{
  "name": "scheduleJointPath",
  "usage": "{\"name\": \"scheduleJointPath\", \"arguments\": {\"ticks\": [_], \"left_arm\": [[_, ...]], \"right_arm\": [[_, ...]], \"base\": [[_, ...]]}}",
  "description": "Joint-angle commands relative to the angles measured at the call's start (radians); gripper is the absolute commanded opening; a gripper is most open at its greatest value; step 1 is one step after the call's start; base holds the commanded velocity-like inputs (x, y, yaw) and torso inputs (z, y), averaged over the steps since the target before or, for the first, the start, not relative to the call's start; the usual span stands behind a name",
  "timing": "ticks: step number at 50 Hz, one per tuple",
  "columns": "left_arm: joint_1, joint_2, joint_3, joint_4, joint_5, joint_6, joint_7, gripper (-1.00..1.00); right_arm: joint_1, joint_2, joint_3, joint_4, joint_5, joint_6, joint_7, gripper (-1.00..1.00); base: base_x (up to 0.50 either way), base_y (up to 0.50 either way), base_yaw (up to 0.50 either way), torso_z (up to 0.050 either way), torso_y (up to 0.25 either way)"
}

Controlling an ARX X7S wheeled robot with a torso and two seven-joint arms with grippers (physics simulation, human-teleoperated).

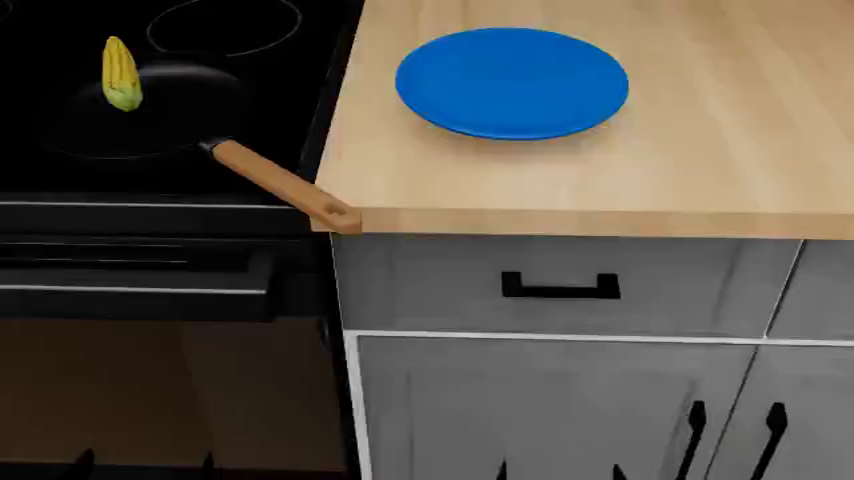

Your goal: Pick the corn from the pan and place it on the plate.

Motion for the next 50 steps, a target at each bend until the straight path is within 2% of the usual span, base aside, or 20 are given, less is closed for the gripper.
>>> {"name": "scheduleJointPath", "arguments": {"ticks": [1,16,23,24,25,26,41,43,47,49,50], "left_arm": [[-0.007,-0.082,0.097,-0.005,-0.082,0.006,-0.096,1.00],[-0.005,-0.096,0.117,-0.017,-0.097,0.017,-0.116,1.00],[-0.006,-0.112,0.123,0.047,-0.107,-0.026,-0.128,1.00],[-0.009,-0.116,0.124,0.069,-0.102,-0.038,-0.133,1.00],[-0.064,-0.068,0.032,0.007,0.095,0.008,-0.218,1.00],[0.009,-0.009,0.017,0.001,-0.023,0.023,0.003,1.00],[0.013,-0.055,0.068,0.018,-0.075,0.015,-0.035,1.00],[0.011,-0.062,0.069,0.050,-0.076,-0.012,-0.044,1.00],[-0.029,-0.104,0.053,0.295,-0.069,-0.170,-0.066,1.00],[-0.085,-0.139,0.048,0.473,-0.076,-0.313,-0.061,1.00],[-0.111,-0.150,0.036,0.530,-0.064,-0.328,-0.073,1.00]], "right_arm": [[0.000,0.009,-0.013,0.000,0.009,0.000,0.013,1.00],[0.008,0.053,-0.062,0.031,0.045,-0.005,0.058,1.00],[0.006,0.073,-0.056,0.012,0.054,0.005,0.084,1.00],[0.001,0.076,-0.053,-0.018,0.058,0.024,0.088,1.00],[0.152,0.055,0.023,-0.090,-0.029,0.309,0.216,1.00],[0.001,0.008,-0.014,0.011,0.017,-0.009,0.011,1.00],[-0.004,0.055,-0.077,-0.011,0.060,0.006,0.054,1.00],[-0.002,0.060,-0.079,-0.032,0.056,0.012,0.065,1.00],[0.034,0.060,-0.049,-0.210,0.066,0.070,0.117,1.00],[0.070,0.080,-0.069,-0.402,0.011,0.166,0.137,1.00],[0.098,0.089,-0.069,-0.484,0.007,0.233,0.135,1.00]], "base": [[0.00,0.00,0.00,0.000,0.000],[0.00,0.00,0.00,0.000,0.000],[0.00,0.00,0.00,0.000,0.000],[0.00,0.00,0.00,0.000,0.000],[0.00,0.00,0.00,0.000,0.000],[0.00,0.00,0.00,0.000,0.000],[0.00,0.00,0.00,0.000,0.000],[0.00,0.00,0.00,0.000,0.000],[0.00,0.00,0.00,0.000,0.000],[0.00,0.00,0.00,0.000,0.000],[0.00,0.00,0.00,0.000,0.000]]}}
